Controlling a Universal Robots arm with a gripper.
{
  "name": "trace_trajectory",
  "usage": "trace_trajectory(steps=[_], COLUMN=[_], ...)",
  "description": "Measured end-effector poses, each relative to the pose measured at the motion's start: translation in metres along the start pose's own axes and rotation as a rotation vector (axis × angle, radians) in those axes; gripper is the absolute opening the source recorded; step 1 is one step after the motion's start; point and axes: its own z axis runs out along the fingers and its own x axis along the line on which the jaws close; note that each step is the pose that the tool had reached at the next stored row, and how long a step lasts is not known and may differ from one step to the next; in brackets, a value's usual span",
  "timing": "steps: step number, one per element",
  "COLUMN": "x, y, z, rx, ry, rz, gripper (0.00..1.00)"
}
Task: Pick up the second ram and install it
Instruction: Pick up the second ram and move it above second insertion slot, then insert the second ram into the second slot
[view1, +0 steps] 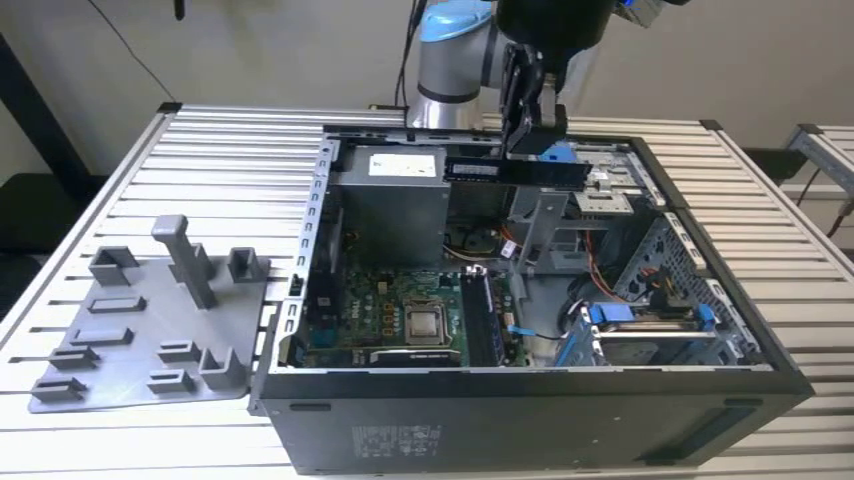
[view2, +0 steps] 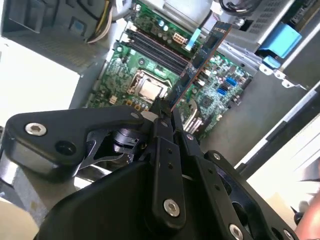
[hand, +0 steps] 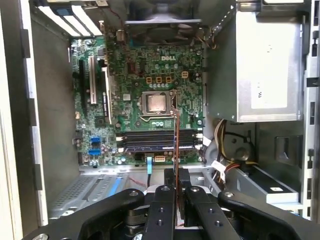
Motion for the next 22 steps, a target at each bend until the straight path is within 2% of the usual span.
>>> trace_trajectory(steps=[4, 7, 22], x=[-0.0179, -0.0253, -0.0270], y=[0.0005, 0.0010, 0.0011], z=[0.0008, 0.0010, 0.0010], rx=[0.0000, 0.0000, 0.0000], ry=[0.0000, -0.0001, -0.0001], rz=[0.000, 0.000, 0.000], gripper=[0.14, 0.14, 0.14])
